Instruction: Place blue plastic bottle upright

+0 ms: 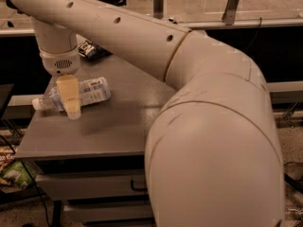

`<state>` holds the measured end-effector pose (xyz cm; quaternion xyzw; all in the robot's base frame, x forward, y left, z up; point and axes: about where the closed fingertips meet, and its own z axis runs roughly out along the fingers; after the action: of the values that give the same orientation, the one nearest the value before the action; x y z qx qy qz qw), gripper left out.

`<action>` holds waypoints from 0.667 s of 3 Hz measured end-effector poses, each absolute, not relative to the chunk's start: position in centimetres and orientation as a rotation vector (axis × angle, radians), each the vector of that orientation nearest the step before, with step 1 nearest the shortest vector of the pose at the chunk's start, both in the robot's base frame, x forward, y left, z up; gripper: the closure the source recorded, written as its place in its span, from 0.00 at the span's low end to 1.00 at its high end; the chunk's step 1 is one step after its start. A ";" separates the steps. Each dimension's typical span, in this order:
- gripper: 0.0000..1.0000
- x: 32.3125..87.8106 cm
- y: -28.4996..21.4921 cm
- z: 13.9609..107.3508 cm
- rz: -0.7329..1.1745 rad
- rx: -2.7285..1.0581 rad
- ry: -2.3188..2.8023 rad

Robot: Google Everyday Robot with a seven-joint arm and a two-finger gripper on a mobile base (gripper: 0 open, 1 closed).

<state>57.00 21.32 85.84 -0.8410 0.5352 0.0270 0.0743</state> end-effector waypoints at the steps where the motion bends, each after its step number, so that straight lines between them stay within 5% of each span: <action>1: 0.16 57.4 22.2 84.8 0.057 -2.557 1.609; 2: 0.47 58.0 22.5 84.3 0.053 -2.574 1.618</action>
Offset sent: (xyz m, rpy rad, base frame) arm 0.0099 0.0060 -0.0167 -0.0981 0.0319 0.0147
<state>58.04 22.53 84.28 -0.8454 0.5314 0.0176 0.0506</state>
